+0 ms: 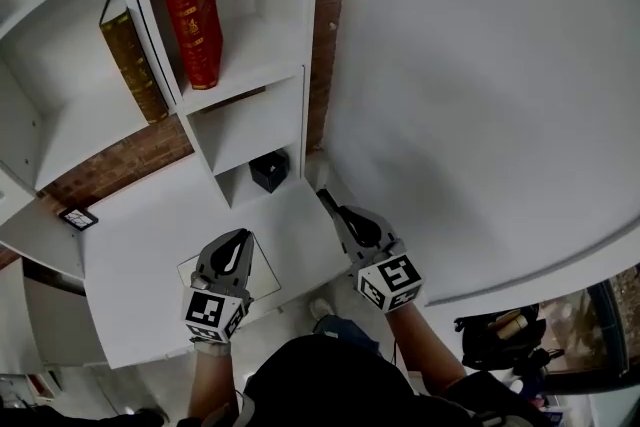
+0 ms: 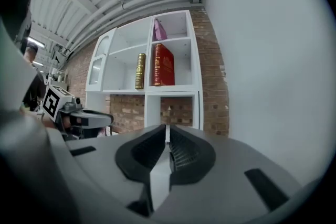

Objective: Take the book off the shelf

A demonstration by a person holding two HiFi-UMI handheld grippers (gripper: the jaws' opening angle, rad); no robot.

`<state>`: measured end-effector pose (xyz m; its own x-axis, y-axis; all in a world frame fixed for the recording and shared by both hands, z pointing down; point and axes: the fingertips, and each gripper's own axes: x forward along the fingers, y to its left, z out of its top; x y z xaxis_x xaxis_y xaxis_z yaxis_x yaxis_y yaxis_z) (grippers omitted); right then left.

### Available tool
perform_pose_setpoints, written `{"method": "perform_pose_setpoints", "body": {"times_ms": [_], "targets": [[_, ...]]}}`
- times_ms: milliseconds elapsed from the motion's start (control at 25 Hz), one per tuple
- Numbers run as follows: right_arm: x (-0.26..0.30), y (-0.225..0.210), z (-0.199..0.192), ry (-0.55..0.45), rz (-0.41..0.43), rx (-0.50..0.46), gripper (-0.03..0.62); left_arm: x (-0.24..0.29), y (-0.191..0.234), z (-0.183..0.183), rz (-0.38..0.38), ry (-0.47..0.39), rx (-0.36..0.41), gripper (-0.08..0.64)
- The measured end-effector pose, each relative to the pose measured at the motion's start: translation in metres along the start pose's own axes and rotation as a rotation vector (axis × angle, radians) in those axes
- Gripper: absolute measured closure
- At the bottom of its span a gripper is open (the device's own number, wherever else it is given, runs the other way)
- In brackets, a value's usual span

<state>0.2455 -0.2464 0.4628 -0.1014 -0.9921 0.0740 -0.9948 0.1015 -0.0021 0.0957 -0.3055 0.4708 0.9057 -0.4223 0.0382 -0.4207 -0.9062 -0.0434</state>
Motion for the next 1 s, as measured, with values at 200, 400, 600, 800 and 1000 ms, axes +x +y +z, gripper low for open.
{"method": "perform_pose_setpoints", "body": {"times_ms": [200, 400, 600, 800, 1000], "targets": [[0.053, 0.005, 0.034, -0.045, 0.112, -0.046, 0.574, -0.002, 0.030, 0.014, 0.117, -0.002, 0.011, 0.549], [0.098, 0.026, 0.080, -0.115, 0.229, -0.094, 0.574, -0.013, 0.057, 0.031, 0.236, -0.020, 0.022, 0.549], [0.130, 0.049, 0.130, -0.195, 0.305, -0.142, 0.574, -0.024, 0.075, 0.051, 0.322, -0.053, 0.063, 0.549], [0.159, 0.068, 0.182, -0.271, 0.351, -0.183, 0.574, -0.040, 0.095, 0.070, 0.414, -0.082, 0.078, 0.549], [0.175, 0.077, 0.238, -0.352, 0.351, -0.201, 0.569, -0.062, 0.110, 0.089, 0.492, -0.095, 0.065, 0.549]]}}
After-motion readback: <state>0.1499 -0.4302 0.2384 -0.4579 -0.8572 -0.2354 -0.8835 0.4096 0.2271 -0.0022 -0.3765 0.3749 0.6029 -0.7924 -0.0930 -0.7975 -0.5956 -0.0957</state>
